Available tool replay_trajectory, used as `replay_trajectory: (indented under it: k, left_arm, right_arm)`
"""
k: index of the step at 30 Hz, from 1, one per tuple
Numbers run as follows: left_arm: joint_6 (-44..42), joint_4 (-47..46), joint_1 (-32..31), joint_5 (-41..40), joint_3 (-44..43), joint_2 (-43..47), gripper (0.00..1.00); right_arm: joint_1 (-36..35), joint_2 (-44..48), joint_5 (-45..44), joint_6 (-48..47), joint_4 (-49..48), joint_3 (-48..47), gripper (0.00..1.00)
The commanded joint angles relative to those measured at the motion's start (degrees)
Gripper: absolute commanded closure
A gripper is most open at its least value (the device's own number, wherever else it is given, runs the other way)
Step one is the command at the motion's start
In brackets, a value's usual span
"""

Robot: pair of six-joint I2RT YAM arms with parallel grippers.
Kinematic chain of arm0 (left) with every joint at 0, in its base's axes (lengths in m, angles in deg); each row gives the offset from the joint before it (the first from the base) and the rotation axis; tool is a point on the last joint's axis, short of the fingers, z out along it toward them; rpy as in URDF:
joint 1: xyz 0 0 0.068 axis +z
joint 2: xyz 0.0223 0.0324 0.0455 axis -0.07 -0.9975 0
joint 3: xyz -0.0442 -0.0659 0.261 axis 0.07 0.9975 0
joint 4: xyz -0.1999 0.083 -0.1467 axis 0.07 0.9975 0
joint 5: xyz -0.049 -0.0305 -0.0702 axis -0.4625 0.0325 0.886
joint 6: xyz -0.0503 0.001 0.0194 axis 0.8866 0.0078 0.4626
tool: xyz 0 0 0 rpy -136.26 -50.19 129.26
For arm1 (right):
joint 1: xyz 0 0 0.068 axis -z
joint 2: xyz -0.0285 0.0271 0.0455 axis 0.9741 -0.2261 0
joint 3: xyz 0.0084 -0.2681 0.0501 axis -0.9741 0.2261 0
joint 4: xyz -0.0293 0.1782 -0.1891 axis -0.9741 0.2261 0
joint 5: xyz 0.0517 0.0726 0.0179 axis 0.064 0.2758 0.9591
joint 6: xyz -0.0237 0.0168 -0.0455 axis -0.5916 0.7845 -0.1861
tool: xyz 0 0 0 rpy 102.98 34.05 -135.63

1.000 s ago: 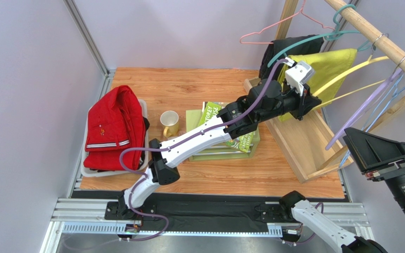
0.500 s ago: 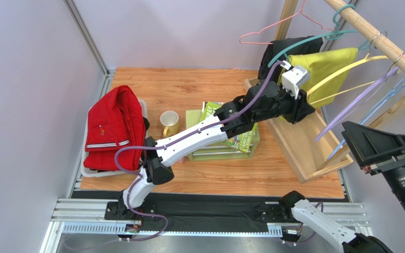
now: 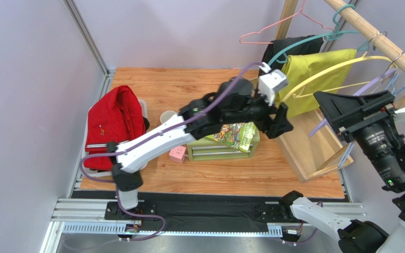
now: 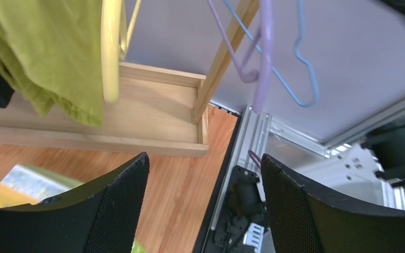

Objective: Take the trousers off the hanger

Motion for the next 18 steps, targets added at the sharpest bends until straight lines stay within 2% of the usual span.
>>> replay_trajectory:
  k: [1,4,7,11,18]
  left_arm:
    - [-2.7,2.9,-0.1,-1.1,6.7,15.5,0.16]
    - [-2.6,5.5,0.0,-2.7,14.7,23.8,0.14]
    - [-2.2,7.9,0.0,-4.2,19.0,31.8,0.1]
    - [-0.9,10.7,0.1,-6.7,26.8,40.8,0.09]
    - [-1.5,21.0,0.4,-12.6,27.5,50.6,0.09]
  right_arm:
    - [-0.2,-3.4,0.4,-1.4,-5.7,0.0,0.23]
    - [-0.2,-5.4,0.6,-1.8,-9.0,0.7,0.23]
    - [-0.2,-8.3,0.2,-2.9,-11.0,0.0,0.23]
    - [-0.3,-11.9,-3.9,-2.9,-11.2,-1.3,0.23]
    - [-0.2,-19.4,-12.9,-3.4,-12.5,-5.4,0.25]
